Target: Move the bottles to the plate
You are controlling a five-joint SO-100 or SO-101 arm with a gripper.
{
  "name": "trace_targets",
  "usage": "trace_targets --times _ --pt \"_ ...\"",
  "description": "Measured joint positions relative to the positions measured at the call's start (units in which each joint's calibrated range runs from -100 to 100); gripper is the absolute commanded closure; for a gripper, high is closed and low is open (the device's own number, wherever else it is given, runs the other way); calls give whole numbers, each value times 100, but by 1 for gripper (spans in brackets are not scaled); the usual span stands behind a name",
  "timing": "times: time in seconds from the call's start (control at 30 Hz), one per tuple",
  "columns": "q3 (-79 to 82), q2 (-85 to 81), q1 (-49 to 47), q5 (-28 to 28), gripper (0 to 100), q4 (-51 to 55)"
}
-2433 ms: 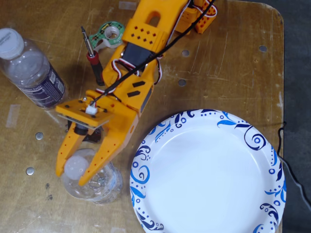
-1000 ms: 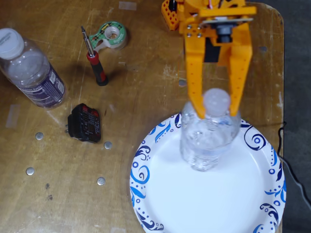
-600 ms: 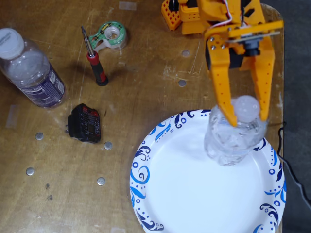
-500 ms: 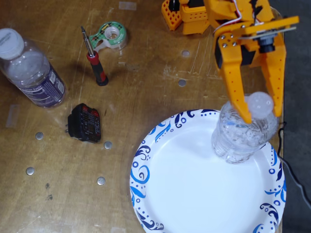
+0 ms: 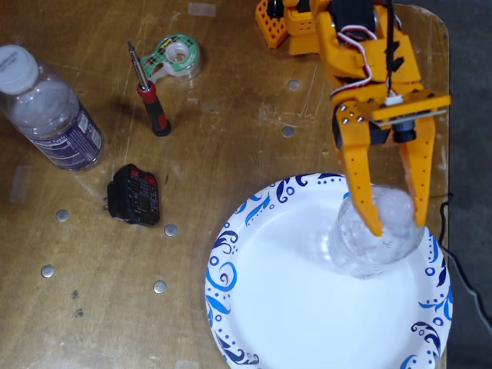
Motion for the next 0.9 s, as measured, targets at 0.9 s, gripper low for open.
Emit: trace_targets --times 0.9 --pt "513 101 -173 182 90 -443"
